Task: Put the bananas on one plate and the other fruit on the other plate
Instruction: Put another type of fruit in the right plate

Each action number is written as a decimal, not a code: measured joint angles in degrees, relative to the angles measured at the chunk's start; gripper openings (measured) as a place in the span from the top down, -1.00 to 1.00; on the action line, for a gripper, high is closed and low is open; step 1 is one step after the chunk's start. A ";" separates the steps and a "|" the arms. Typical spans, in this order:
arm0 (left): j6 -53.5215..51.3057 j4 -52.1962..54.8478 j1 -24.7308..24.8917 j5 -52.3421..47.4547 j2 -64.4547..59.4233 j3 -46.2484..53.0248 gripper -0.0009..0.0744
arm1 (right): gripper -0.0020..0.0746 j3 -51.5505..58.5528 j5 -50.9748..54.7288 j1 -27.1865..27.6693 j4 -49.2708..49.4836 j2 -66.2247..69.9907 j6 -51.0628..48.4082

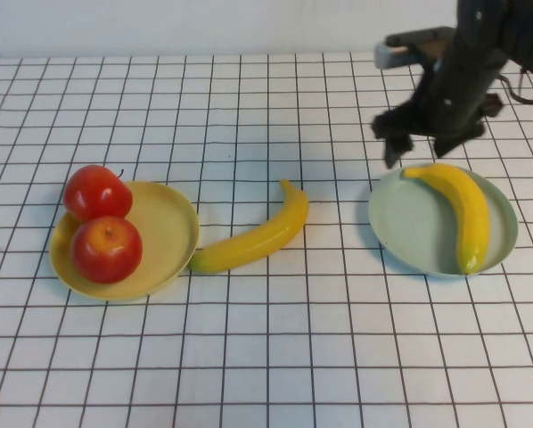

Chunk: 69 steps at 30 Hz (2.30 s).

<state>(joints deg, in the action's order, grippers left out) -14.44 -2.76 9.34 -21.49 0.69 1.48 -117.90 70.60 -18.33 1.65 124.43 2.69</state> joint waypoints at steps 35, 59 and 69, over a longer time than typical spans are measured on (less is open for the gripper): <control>0.00 0.00 0.00 0.00 0.00 0.00 0.97 | 0.15 -17.22 0.10 -11.93 7.35 16.66 14.27; 0.00 0.00 0.00 0.00 0.00 0.00 0.97 | 0.15 -2.33 0.42 -2.77 0.38 2.52 -14.32; 0.00 0.00 0.00 0.00 0.00 0.00 0.97 | 0.15 -0.70 0.42 0.91 -1.19 2.52 -23.21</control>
<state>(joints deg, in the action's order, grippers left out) -14.44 -2.76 9.34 -21.49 0.69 1.48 -118.60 71.03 -17.42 0.46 126.95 -20.51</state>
